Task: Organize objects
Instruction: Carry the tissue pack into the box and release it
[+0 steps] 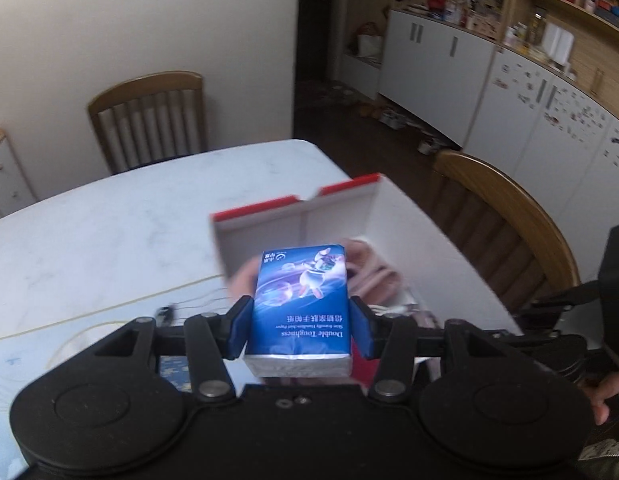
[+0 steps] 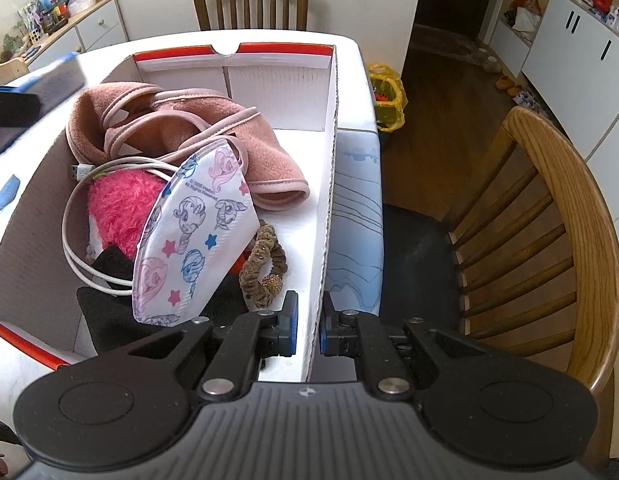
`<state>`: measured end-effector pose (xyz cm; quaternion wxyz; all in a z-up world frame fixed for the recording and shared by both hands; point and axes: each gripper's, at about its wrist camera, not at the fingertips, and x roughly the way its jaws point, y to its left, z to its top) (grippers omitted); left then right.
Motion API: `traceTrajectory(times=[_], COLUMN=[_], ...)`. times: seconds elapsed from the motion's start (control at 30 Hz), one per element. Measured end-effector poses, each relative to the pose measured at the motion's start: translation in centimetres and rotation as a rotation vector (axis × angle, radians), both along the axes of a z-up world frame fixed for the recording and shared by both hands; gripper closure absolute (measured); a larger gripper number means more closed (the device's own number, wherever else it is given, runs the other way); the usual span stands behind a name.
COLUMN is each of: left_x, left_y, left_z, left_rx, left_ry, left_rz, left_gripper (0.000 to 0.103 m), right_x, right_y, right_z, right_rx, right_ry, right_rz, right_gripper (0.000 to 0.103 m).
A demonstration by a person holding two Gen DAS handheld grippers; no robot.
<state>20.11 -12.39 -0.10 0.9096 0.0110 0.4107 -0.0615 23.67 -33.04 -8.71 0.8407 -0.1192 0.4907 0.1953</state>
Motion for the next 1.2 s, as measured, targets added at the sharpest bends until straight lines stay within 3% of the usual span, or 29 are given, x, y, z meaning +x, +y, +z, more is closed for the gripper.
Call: traceTrajectory(times=[0.43, 0.7, 0.93, 1.07, 1.13, 1.2], left_x=[2.1, 3.2, 3.4, 3.2, 2.9, 2.6], left_y=[-4.9, -5.4, -5.5, -5.3, -5.1, -4.8], left_z=[-3.4, -5.5, -5.6, -5.4, -5.0, -4.6], left_rx=[0.035, 0.040, 0.036, 0.022, 0.009, -0.001], left_ry=[0.045, 0.099, 0.104, 0.105, 0.094, 0.077], left_rz=[-0.110, -0.129, -0.142, -0.144, -0.146, -0.148], left_gripper=[0.054, 0.055, 0.055, 0.051, 0.041, 0.037], right_x=[-0.2, -0.1, -0.1, -0.1, -0.1, -0.1], right_y=[0.0, 0.1, 0.1, 0.1, 0.1, 0.1], right_z=[0.1, 0.1, 0.0, 0.0, 0.0, 0.0], right_rx=[0.004, 0.001, 0.002, 0.002, 0.001, 0.002], right_ry=[-0.002, 0.002, 0.001, 0.002, 0.001, 0.003], right_rz=[-0.001, -0.001, -0.004, -0.006, -0.006, -0.006], right_gripper=[0.093, 0.093, 0.093, 0.093, 0.093, 0.093])
